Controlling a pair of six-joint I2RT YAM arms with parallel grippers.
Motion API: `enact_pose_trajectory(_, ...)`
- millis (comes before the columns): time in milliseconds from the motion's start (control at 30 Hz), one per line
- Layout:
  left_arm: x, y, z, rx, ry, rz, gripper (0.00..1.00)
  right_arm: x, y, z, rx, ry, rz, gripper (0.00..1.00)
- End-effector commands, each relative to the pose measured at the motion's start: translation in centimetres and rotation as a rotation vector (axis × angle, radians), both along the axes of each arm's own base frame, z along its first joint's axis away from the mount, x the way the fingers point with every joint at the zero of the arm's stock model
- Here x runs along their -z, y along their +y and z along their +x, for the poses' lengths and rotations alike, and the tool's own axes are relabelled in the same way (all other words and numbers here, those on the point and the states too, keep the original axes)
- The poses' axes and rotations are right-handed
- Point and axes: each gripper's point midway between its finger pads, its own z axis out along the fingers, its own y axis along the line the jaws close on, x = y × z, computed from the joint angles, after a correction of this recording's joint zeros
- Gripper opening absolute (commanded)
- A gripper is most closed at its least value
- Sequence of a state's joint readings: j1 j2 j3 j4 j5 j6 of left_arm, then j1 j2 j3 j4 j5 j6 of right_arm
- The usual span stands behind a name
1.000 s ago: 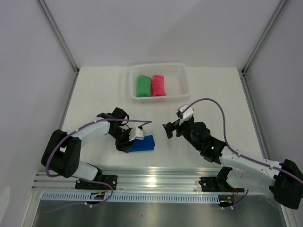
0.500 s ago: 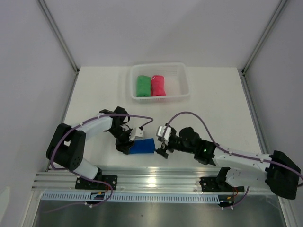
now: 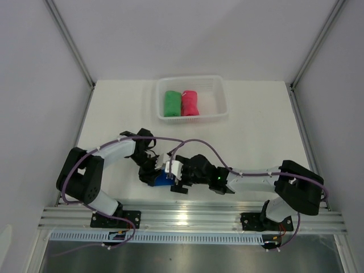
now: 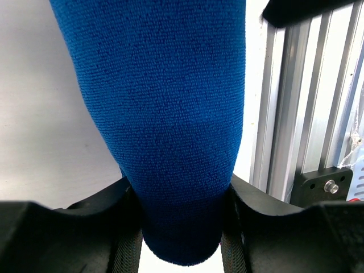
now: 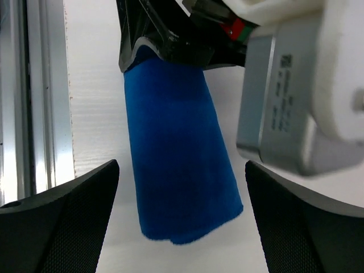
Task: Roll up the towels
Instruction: Roll the towel
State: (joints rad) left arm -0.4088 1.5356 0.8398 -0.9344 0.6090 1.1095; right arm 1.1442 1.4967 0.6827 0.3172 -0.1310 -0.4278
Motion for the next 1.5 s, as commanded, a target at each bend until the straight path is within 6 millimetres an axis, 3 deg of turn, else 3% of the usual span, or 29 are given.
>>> enact_pose_trajectory(0,-0.9,-0.9,0.3,0.018,0.005,-0.067,0.49,-0.4,2.0,0.6,-0.015,-0.024,0.033,0.94)
enact_pose_trajectory(233,-1.3,-0.9,0.5,-0.002,0.034,-0.083,0.50,4.0,2.3,0.0,-0.003,0.080,-0.012,0.93)
enact_pose_trajectory(367,-1.6,-0.8,0.9,-0.031,0.048,-0.101,0.53,6.2,1.9,-0.2,0.034,0.149,-0.073,0.83)
enact_pose_trajectory(533,-2.0,-0.8,1.1,-0.064,0.061,-0.118,0.72,8.0,0.9,-0.7,0.095,0.239,-0.165,0.70)
enact_pose_trajectory(633,-2.2,-0.6,1.2,-0.079,0.067,-0.126,0.80,8.1,0.4,-1.4,0.102,0.288,-0.177,0.58)
enact_pose_trajectory(700,-2.4,-0.4,1.2,-0.088,0.069,-0.132,0.87,8.0,0.2,-1.9,0.116,0.328,-0.178,0.56)
enact_pose_trajectory(733,-2.4,-0.2,1.2,-0.095,0.073,-0.132,0.99,8.1,-0.2,-2.1,0.125,0.348,-0.196,0.54)
enact_pose_trajectory(1033,-5.2,0.7,3.2,-0.222,0.016,-0.208,1.00,9.0,-1.0,-2.6,0.268,0.473,-0.259,0.51)
enact_pose_trajectory(1200,-2.8,1.0,2.2,-0.206,-0.056,-0.170,1.00,8.6,-0.5,-2.9,0.288,0.520,-0.222,0.54)
enact_pose_trajectory(1367,-1.7,0.5,1.8,-0.207,-0.040,-0.143,0.99,8.0,-0.1,-2.8,0.280,0.519,-0.206,0.57)
enact_pose_trajectory(1400,-1.8,0.5,2.1,-0.217,-0.035,-0.134,0.98,8.1,-0.2,-2.8,0.284,0.515,-0.208,0.59)
enact_pose_trajectory(1467,-1.4,0.9,2.2,-0.238,-0.003,-0.099,0.80,8.2,-0.4,-2.4,0.302,0.496,-0.209,0.63)
